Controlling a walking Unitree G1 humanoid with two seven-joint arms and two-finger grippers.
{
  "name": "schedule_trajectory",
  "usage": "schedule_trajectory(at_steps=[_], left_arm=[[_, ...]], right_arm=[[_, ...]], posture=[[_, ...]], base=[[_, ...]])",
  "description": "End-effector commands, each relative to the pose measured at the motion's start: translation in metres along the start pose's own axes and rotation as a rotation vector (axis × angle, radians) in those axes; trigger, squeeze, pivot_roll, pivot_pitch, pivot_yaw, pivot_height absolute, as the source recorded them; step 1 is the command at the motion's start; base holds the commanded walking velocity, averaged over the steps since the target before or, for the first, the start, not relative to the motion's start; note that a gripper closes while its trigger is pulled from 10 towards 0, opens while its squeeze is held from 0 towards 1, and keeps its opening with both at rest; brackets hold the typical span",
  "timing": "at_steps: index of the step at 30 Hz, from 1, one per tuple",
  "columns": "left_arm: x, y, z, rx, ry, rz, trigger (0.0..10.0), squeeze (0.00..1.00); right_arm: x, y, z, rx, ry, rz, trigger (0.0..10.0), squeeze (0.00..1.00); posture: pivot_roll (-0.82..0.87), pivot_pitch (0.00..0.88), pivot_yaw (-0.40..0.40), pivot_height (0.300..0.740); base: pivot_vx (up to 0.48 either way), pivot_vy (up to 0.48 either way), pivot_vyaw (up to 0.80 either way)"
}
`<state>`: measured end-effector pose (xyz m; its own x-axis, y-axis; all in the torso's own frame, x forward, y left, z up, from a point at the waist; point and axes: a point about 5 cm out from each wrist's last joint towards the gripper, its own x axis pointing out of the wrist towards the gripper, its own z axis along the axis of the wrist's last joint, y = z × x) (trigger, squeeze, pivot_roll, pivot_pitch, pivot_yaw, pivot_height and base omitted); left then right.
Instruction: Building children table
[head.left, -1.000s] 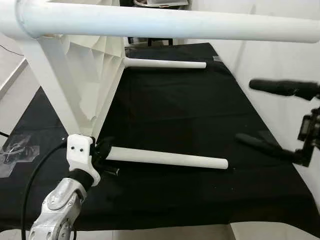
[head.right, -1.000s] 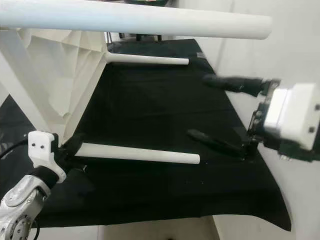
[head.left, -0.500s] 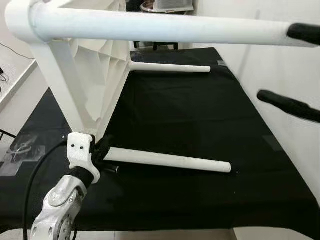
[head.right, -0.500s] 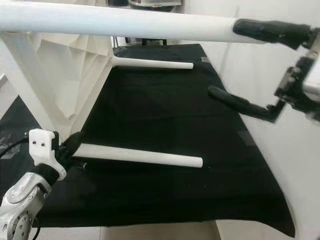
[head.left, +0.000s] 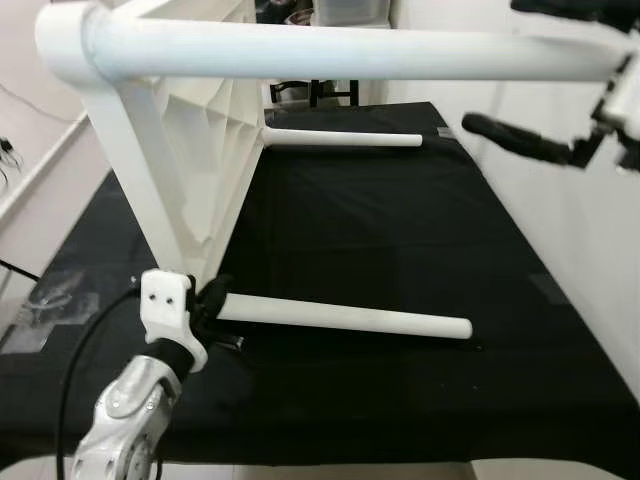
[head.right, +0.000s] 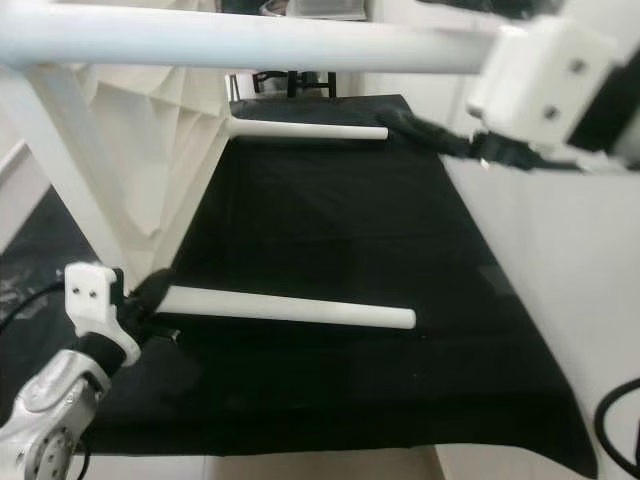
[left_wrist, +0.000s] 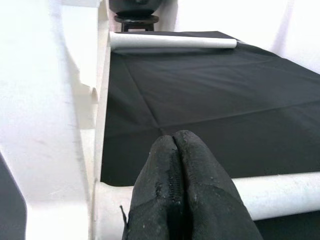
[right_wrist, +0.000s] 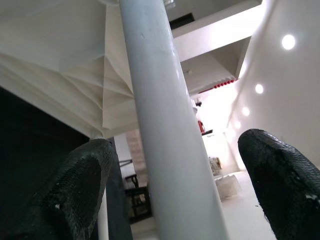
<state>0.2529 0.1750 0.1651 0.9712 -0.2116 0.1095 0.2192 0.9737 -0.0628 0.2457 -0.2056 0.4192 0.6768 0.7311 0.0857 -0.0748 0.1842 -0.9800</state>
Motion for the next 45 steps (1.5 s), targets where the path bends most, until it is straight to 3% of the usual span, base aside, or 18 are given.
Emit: schedule_trajectory(at_steps=[1,6,8,10,12,15,19,20,21,26,27,28,29,30,31,32,39,45], left_arm=[[-0.002,0.001,-0.002,0.003,0.002,0.014,10.0,0.00],[-0.001,0.000,-0.003,-0.005,-0.002,0.018,10.0,0.00],[-0.001,-0.001,-0.004,-0.013,-0.003,0.022,10.0,0.00],[-0.001,-0.001,-0.004,-0.013,-0.003,0.022,10.0,0.00],[-0.001,-0.002,-0.005,-0.018,-0.004,0.025,10.0,0.00],[-0.001,-0.003,-0.005,-0.023,-0.005,0.029,10.0,0.00],[-0.001,-0.003,-0.005,-0.026,-0.006,0.031,10.0,0.00],[0.000,-0.003,-0.005,-0.027,-0.010,0.032,10.0,0.00],[0.001,-0.003,-0.005,-0.026,-0.011,0.033,10.0,0.00],[0.002,-0.001,-0.003,-0.026,-0.019,0.037,10.0,0.00],[0.002,0.000,-0.003,-0.026,-0.020,0.039,10.0,0.00],[0.002,0.000,-0.003,-0.026,-0.020,0.039,10.0,0.00],[0.002,0.000,-0.003,-0.025,-0.021,0.040,10.0,0.00],[0.002,0.000,-0.003,-0.024,-0.021,0.040,10.0,0.00],[0.002,0.000,-0.003,-0.024,-0.021,0.040,10.0,0.00],[0.002,0.001,-0.003,-0.023,-0.021,0.040,10.0,0.00],[0.004,0.006,-0.002,-0.016,-0.025,0.054,10.0,0.00],[0.012,0.022,-0.001,-0.035,-0.040,0.104,10.0,0.00]], right_arm=[[0.005,0.002,-0.001,-0.012,0.009,0.011,10.0,0.00],[0.010,0.004,0.001,-0.020,0.008,0.027,10.0,0.00],[0.016,0.014,0.001,0.005,0.014,0.043,10.0,0.00],[0.016,0.014,0.001,0.005,0.014,0.043,10.0,0.00],[0.018,0.027,-0.003,0.044,0.040,0.054,10.0,0.00],[0.019,0.030,-0.012,0.055,0.086,0.026,10.0,0.00],[0.019,0.025,-0.021,0.055,0.145,-0.031,10.0,0.00],[0.020,0.011,-0.031,0.038,0.213,-0.154,10.0,0.00],[0.019,0.007,-0.033,0.033,0.234,-0.187,10.0,0.00],[0.020,0.004,-0.034,0.044,0.243,-0.235,10.0,0.00],[0.021,0.006,-0.033,0.049,0.240,-0.227,6.5,0.00],[0.021,0.006,-0.033,0.049,0.240,-0.227,6.5,0.00],[0.021,0.008,-0.032,0.054,0.235,-0.220,4.8,0.00],[0.022,0.009,-0.031,0.052,0.229,-0.214,1.5,0.00],[0.022,0.009,-0.031,0.052,0.229,-0.214,1.5,0.00],[0.022,0.009,-0.030,0.056,0.223,-0.208,0.0,0.00],[0.024,0.012,-0.031,0.058,0.219,-0.195,0.0,0.00],[0.026,0.014,-0.032,0.073,0.216,-0.183,0.0,0.00]], posture=[[-0.05,0.103,-0.022,0.740],[-0.07,0.104,-0.032,0.740],[-0.09,0.105,-0.044,0.740],[-0.09,0.105,-0.044,0.740],[-0.09,0.108,-0.050,0.740],[-0.09,0.110,-0.052,0.740],[-0.09,0.111,-0.055,0.740],[-0.09,0.115,-0.065,0.740],[-0.09,0.115,-0.065,0.740],[-0.10,0.120,-0.067,0.740],[-0.10,0.121,-0.068,0.740],[-0.10,0.121,-0.068,0.740],[-0.10,0.121,-0.068,0.740],[-0.09,0.120,-0.067,0.740],[-0.09,0.120,-0.067,0.740],[-0.09,0.121,-0.068,0.740],[-0.09,0.125,-0.071,0.740],[-0.09,0.128,-0.071,0.740]], base=[[0.000,0.000,0.00],[0.000,0.000,0.00],[0.000,0.000,0.00],[0.000,0.000,0.00],[0.000,0.000,0.00],[0.000,0.000,0.00],[0.000,0.000,0.00],[0.000,0.000,0.00],[0.000,0.000,0.00],[0.000,0.000,0.00],[0.000,0.000,0.00],[0.000,0.000,0.00],[0.000,0.000,0.00],[0.000,0.000,0.00],[0.000,0.000,0.00],[0.000,0.000,0.00],[0.000,0.000,0.00],[0.000,0.000,0.00]])
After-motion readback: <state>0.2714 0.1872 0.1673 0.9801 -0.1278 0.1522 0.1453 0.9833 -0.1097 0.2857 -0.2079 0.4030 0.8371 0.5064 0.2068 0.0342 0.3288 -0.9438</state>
